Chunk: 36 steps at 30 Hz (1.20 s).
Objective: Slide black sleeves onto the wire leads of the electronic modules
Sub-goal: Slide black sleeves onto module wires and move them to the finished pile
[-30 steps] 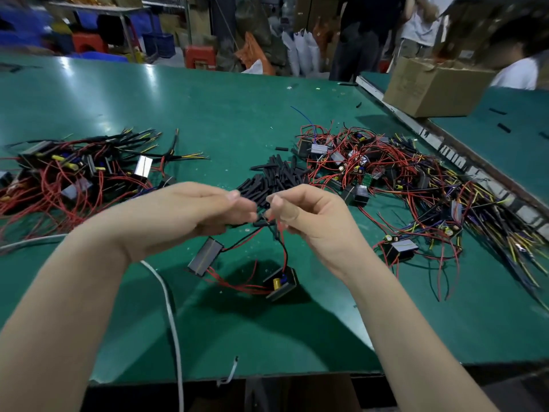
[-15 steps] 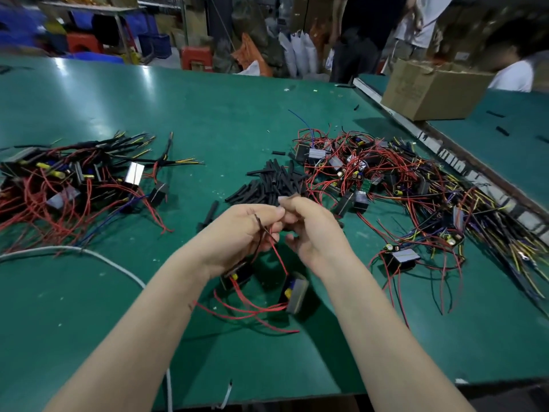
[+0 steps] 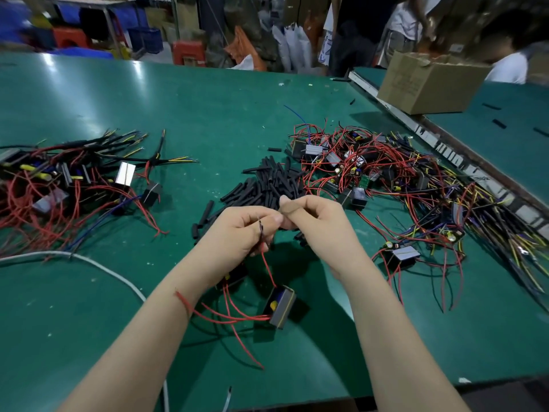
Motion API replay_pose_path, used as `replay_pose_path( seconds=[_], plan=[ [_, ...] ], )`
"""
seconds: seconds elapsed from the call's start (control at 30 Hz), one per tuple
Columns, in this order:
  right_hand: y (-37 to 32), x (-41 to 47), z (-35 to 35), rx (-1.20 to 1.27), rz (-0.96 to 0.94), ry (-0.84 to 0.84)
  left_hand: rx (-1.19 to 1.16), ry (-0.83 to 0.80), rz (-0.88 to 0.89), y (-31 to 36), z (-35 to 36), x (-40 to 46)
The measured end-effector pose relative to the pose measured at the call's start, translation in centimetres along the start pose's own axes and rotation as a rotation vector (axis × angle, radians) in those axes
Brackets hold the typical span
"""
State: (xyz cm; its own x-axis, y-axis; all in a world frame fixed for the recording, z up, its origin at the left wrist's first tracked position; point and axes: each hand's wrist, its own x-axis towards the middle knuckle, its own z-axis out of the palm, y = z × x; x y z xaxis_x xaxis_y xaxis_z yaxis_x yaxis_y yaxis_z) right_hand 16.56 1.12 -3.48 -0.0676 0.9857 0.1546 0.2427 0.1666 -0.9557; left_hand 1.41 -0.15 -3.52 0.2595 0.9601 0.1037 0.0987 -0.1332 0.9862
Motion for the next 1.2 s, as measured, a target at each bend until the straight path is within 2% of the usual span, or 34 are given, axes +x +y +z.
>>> replay_pose_path(
  seconds=[0.1,0.17,0.3,0.43,0.53,0.6,0.63,0.7,0.77,0.8,0.9,0.97,1.03,1.2],
  plan=[
    [0.1,0.1,0.0,0.055,0.216,-0.058,0.221,0.064,0.118,-0.4,0.2,-0.1],
    [0.3,0.1,0.2,0.069,0.285,-0.03,0.356,0.081,0.191,-0.6,0.3,-0.1],
    [0.6,0.2,1.1,-0.071,0.277,0.077,0.548,0.086,0.267,-0.8,0.2,0.1],
    [0.0,0.0,0.9,-0.127,0.277,0.028,0.64,0.107,0.311,-0.9,0.2,0.0],
    [-1.2,-0.7,-0.5,-0.168,0.238,-0.023,0.61,0.198,0.33,-0.8,0.3,0.0],
    [-2.2,-1.3,-2.6,-0.195,0.231,-0.028,0.516,0.249,0.278,-0.8,0.2,0.0],
    [-2.6,-1.7,-4.0,-0.271,0.237,-0.031,0.459,0.254,0.249,-0.8,0.3,-0.1],
    [-2.6,-2.8,-7.4,-0.581,0.276,-0.035,0.386,0.243,0.224,-0.8,0.4,-0.2],
    [-1.9,-4.0,-10.3,-0.859,0.384,-0.063,0.342,0.235,0.22,-0.6,0.6,-0.2],
    [-1.4,-4.4,-11.2,-0.907,0.449,-0.089,0.308,0.236,0.216,-0.6,0.6,-0.2],
    [0.9,-4.0,-11.6,-0.833,0.479,-0.07,0.179,0.256,0.19,-0.5,1.3,0.1],
    [2.3,-2.3,-11.1,-0.806,0.38,0.061,0.124,0.269,0.186,-0.4,1.9,0.3],
    [3.0,-0.6,-10.5,-0.746,0.263,0.123,0.108,0.27,0.191,-0.5,2.5,0.4],
    [2.7,0.0,-11.5,-0.518,0.176,0.101,0.098,0.277,0.206,-0.6,2.1,0.1]
  ],
)
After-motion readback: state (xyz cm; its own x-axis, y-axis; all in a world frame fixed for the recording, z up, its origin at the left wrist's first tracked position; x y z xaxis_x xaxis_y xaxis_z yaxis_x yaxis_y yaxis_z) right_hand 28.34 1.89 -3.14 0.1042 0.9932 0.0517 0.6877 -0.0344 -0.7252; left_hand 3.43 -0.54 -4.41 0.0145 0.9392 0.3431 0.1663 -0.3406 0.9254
